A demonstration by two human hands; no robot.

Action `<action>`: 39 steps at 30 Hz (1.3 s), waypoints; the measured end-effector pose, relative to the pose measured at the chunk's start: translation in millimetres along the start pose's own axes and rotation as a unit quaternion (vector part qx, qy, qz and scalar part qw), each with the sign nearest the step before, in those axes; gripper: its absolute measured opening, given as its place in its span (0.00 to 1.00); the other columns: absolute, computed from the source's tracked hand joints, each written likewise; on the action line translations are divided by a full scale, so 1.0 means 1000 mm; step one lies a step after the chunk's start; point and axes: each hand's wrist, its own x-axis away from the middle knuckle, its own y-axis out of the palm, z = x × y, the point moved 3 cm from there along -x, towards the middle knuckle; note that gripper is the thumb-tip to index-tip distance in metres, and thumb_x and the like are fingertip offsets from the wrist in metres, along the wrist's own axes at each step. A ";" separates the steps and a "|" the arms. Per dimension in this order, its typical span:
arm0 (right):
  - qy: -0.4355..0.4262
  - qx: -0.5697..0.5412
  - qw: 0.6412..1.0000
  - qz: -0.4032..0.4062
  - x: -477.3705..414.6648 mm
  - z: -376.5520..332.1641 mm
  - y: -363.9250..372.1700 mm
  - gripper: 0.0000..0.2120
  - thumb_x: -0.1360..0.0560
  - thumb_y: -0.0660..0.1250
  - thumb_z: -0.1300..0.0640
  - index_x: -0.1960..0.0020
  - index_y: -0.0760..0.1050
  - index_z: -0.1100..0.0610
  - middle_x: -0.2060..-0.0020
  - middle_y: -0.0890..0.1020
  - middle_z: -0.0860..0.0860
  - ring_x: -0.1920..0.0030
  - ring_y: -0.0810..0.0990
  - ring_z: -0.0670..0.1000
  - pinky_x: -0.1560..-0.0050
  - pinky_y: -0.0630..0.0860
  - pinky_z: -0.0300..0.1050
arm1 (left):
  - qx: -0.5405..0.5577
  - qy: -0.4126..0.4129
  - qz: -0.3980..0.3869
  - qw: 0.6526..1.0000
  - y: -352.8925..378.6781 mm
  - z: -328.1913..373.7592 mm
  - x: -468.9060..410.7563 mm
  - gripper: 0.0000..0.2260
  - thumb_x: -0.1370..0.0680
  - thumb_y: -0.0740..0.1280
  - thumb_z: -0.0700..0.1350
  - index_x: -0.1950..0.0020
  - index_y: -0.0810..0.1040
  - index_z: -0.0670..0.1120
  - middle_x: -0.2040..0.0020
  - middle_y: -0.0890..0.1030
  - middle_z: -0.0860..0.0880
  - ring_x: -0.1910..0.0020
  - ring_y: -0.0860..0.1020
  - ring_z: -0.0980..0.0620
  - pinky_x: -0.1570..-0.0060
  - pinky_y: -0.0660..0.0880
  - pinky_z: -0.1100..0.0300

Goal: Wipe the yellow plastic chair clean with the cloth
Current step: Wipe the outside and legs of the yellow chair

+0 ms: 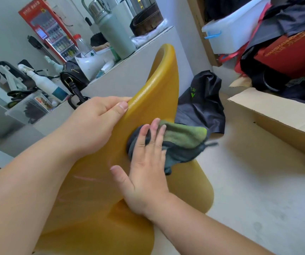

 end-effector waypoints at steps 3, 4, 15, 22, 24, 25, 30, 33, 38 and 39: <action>-0.019 -0.022 0.998 0.047 -0.036 0.008 -0.023 0.42 0.28 0.35 0.22 0.22 0.25 0.41 0.20 0.28 0.50 0.21 0.27 0.54 0.23 0.44 0.71 | 0.001 0.012 0.003 1.000 0.000 0.001 0.000 0.14 0.16 0.56 0.52 0.44 0.77 0.69 0.51 0.79 0.75 0.51 0.77 0.74 0.56 0.69 0.79; -0.012 -0.049 0.997 0.066 -0.056 0.011 -0.036 0.40 0.29 0.35 0.21 0.24 0.26 0.35 0.20 0.30 0.48 0.20 0.28 0.53 0.23 0.44 0.69 | 0.000 0.013 0.009 1.000 0.000 0.000 0.000 0.14 0.16 0.56 0.52 0.43 0.79 0.69 0.51 0.79 0.74 0.51 0.77 0.73 0.55 0.70 0.76; 0.087 -0.022 0.995 0.052 -0.018 0.061 -0.009 0.46 0.30 0.36 0.19 0.21 0.27 0.41 0.20 0.29 0.52 0.18 0.33 0.55 0.21 0.47 0.63 | 0.008 -0.009 0.016 1.000 0.001 -0.003 -0.002 0.14 0.16 0.55 0.54 0.42 0.78 0.68 0.54 0.80 0.73 0.52 0.78 0.73 0.61 0.68 0.81; 0.141 0.105 0.984 -0.036 0.020 0.086 -0.005 0.42 0.32 0.24 0.22 0.26 0.17 0.43 0.25 0.20 0.48 0.22 0.24 0.50 0.23 0.45 0.68 | 0.000 -0.026 0.015 1.000 0.000 -0.001 0.002 0.14 0.16 0.55 0.54 0.42 0.78 0.69 0.54 0.80 0.74 0.55 0.77 0.75 0.64 0.68 0.81; 0.126 0.077 0.989 -0.017 0.000 0.071 -0.013 0.42 0.29 0.27 0.23 0.23 0.22 0.43 0.24 0.23 0.43 0.23 0.23 0.47 0.25 0.41 0.71 | -0.006 -0.033 0.017 0.999 0.000 -0.003 0.002 0.14 0.16 0.55 0.55 0.40 0.79 0.68 0.54 0.82 0.70 0.54 0.78 0.73 0.61 0.70 0.76; 0.117 0.044 0.992 -0.006 -0.013 0.062 -0.017 0.41 0.27 0.30 0.23 0.21 0.25 0.43 0.22 0.26 0.42 0.24 0.23 0.46 0.26 0.39 0.72 | -0.006 -0.034 0.018 0.999 0.000 -0.004 0.002 0.14 0.16 0.55 0.56 0.39 0.78 0.68 0.53 0.82 0.68 0.54 0.78 0.71 0.59 0.70 0.73; 0.058 -0.077 0.994 0.059 -0.082 0.051 -0.043 0.43 0.26 0.41 0.24 0.19 0.31 0.43 0.19 0.34 0.43 0.19 0.33 0.47 0.23 0.39 0.65 | -0.009 -0.031 0.031 0.999 0.001 -0.004 0.001 0.14 0.16 0.55 0.55 0.39 0.79 0.66 0.53 0.82 0.66 0.55 0.78 0.72 0.60 0.70 0.71; 0.144 -0.150 0.976 0.066 -0.073 0.092 -0.034 0.46 0.29 0.40 0.21 0.17 0.39 0.42 0.17 0.44 0.46 0.17 0.43 0.49 0.19 0.46 0.58 | -0.017 -0.030 0.030 0.999 0.002 -0.005 0.001 0.14 0.16 0.55 0.55 0.40 0.79 0.66 0.54 0.81 0.68 0.53 0.76 0.74 0.62 0.69 0.78; 0.235 -0.134 0.957 0.101 0.009 0.132 0.003 0.41 0.27 0.45 0.29 0.18 0.43 0.43 0.17 0.45 0.47 0.18 0.40 0.48 0.20 0.46 0.59 | -0.027 -0.013 0.040 0.999 0.001 -0.003 0.002 0.13 0.16 0.56 0.53 0.43 0.77 0.67 0.56 0.78 0.70 0.57 0.74 0.80 0.64 0.65 0.83; 0.236 -0.122 0.960 0.092 0.021 0.130 0.008 0.42 0.27 0.45 0.27 0.18 0.38 0.44 0.17 0.42 0.46 0.18 0.37 0.48 0.20 0.45 0.60 | -0.031 -0.008 0.042 0.999 0.002 -0.003 0.003 0.13 0.16 0.55 0.53 0.43 0.77 0.67 0.56 0.78 0.71 0.58 0.73 0.80 0.64 0.65 0.84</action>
